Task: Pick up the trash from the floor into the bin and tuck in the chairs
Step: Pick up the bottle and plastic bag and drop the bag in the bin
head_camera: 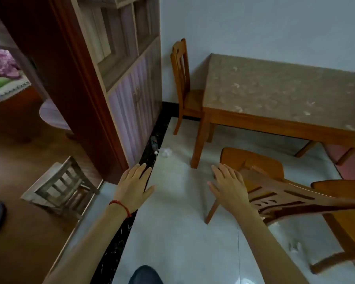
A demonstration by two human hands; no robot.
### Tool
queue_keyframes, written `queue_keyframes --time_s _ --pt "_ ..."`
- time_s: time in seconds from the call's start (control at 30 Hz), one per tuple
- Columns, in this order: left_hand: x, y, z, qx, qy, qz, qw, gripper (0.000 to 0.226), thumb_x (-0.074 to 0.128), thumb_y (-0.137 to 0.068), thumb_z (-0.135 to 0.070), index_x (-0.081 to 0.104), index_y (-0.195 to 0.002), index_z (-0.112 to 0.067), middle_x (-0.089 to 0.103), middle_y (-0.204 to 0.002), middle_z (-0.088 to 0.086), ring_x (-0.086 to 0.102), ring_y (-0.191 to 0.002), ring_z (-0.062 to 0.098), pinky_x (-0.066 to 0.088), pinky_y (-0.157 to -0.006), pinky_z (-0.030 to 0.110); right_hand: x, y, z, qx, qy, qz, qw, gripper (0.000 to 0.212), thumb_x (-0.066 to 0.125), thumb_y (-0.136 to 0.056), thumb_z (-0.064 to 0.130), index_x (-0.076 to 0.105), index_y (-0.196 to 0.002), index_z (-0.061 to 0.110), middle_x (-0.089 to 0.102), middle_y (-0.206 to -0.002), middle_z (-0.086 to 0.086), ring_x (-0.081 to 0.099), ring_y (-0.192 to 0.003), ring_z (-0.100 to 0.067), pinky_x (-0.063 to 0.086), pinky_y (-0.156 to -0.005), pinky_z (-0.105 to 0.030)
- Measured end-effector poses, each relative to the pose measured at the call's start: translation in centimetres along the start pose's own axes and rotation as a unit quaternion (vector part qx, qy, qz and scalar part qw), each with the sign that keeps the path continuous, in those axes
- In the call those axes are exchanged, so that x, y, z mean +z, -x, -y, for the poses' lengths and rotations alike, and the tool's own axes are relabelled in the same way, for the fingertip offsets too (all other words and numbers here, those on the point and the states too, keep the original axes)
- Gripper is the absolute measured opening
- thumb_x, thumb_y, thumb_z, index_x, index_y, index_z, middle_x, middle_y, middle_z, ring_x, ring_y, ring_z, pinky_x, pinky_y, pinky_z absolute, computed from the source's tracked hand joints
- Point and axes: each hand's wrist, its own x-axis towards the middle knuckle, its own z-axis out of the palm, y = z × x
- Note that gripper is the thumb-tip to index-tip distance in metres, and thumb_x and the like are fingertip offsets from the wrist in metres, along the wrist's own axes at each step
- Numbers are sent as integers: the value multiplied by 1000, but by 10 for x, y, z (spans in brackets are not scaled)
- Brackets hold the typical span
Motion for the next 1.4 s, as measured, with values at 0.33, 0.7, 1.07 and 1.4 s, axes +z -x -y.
queue_keyframes --time_s 0.33,0.7,1.07,1.4 --pt "7 -83 53 -16 7 -45 999 64 32 -84 -50 56 -122 -4 57 -123 16 51 -116 34 42 -94 48 24 -93 11 13 -35 -24 999 51 43 -95 38 35 -139 13 37 -144 -8 28 -134 -24 21 -109 -37" --pt "4 -253 147 2 32 10 999 64 32 -87 -51 57 -120 -3 59 -120 17 55 -110 35 47 -90 49 33 -284 45 54 -95 -30 994 47 49 -92 35 47 -130 7 48 -135 -16 43 -125 -34 33 -101 -46" --pt "25 -379 198 -21 67 35 997 74 18 -91 -58 58 -116 -1 59 -119 20 57 -107 36 47 -88 49 58 -420 34 54 -128 -3 990 62 26 -86 46 50 -127 6 52 -131 -17 47 -121 -36 37 -97 -46" --pt "64 -493 210 -85 96 63 990 62 36 -83 -48 59 -116 0 59 -118 21 56 -107 38 48 -87 51 110 -552 -11 22 -161 19 987 46 57 -89 31 49 -129 8 52 -131 -15 47 -120 -33 37 -98 -45"
